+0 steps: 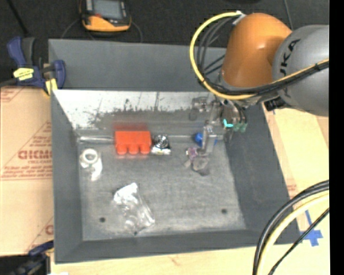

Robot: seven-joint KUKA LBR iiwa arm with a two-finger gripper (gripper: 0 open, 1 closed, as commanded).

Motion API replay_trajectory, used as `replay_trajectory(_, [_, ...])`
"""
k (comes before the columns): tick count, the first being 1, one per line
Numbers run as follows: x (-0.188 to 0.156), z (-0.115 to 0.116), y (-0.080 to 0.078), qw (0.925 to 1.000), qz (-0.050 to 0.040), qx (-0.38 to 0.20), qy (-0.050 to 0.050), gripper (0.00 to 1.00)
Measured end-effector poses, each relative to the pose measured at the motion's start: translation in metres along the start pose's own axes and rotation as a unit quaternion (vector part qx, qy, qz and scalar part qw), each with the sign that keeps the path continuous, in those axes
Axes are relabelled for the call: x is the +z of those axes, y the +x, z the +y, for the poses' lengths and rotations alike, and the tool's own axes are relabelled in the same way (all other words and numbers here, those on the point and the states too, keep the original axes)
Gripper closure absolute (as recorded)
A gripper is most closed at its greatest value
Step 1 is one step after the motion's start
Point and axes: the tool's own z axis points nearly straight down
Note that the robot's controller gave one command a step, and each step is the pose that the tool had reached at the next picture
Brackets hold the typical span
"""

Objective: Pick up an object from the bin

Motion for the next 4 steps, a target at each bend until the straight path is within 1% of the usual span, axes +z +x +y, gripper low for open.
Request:
replay_trajectory(1, [0.11,-0.054,0.01,0.9968,-0.0007,0.08,0.0,0.0])
replay_trajectory(2, [0.13,-0.042,-0.002,0.9973,-0.0073,0.073,0.001,0.0])
replay_trajectory(3, [0.128,-0.043,-0.002,0.9973,-0.0082,0.072,0.001,1.0])
replay_trajectory(4, [0.001,-0.054,-0.011,0.9968,-0.0089,0.079,0.0,1.0])
